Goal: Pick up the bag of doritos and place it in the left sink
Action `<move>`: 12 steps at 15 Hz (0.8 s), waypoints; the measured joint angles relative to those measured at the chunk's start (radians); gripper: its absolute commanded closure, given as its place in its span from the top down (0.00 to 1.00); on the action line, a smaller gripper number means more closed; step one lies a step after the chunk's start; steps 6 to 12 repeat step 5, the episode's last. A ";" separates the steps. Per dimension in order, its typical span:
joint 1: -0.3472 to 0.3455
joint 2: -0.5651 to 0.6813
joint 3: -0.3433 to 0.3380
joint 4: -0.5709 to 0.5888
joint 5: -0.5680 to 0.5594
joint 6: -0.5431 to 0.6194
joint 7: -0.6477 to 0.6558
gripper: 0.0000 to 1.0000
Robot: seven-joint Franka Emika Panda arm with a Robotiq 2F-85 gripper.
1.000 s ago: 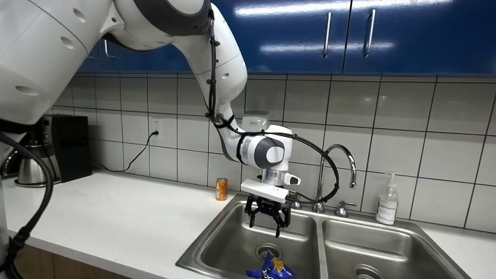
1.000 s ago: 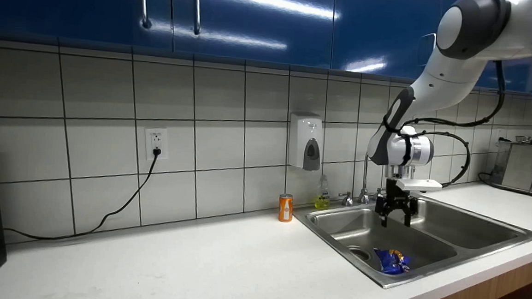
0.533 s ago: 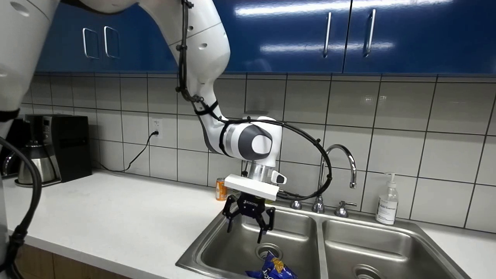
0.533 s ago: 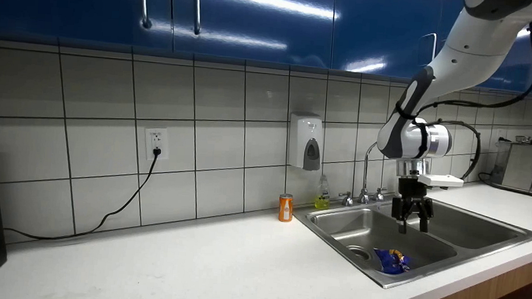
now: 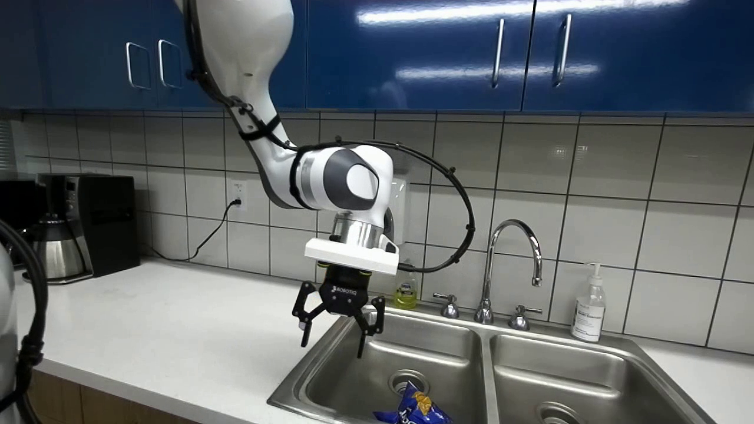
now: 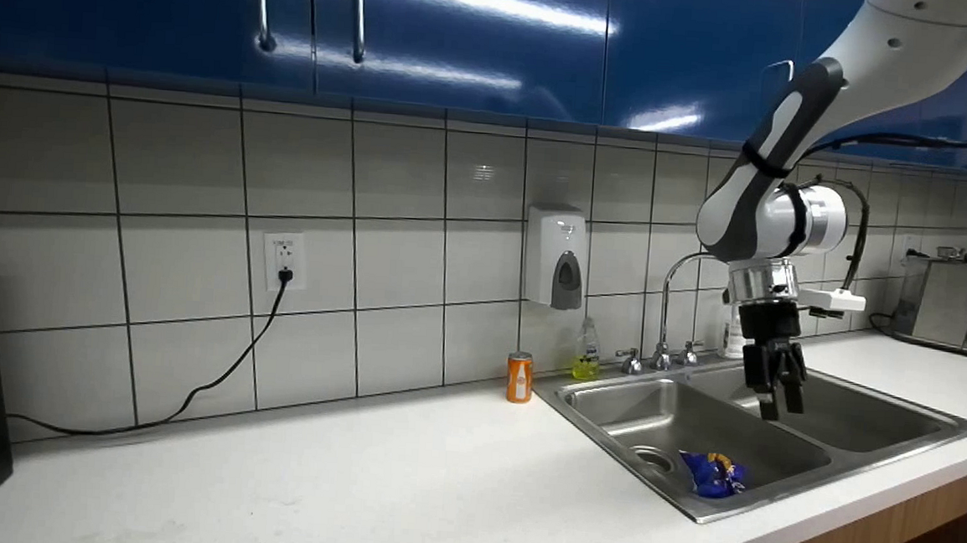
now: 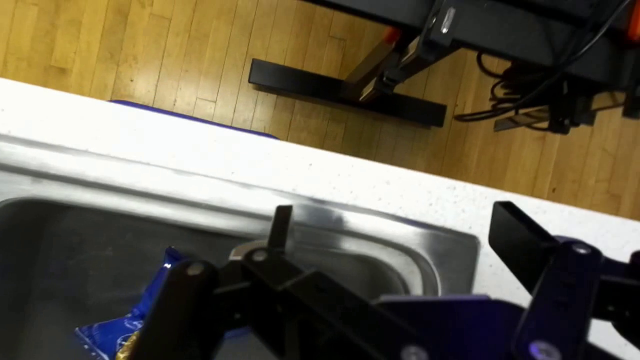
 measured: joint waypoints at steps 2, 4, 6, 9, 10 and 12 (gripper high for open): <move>0.024 -0.066 -0.009 -0.050 -0.027 -0.040 -0.017 1.00; 0.040 -0.123 -0.015 -0.090 -0.050 -0.073 -0.022 1.00; 0.044 -0.142 -0.017 -0.103 -0.055 -0.077 -0.022 1.00; 0.044 -0.142 -0.017 -0.103 -0.055 -0.077 -0.022 1.00; 0.044 -0.142 -0.017 -0.103 -0.055 -0.077 -0.022 1.00; 0.044 -0.142 -0.017 -0.103 -0.055 -0.077 -0.022 1.00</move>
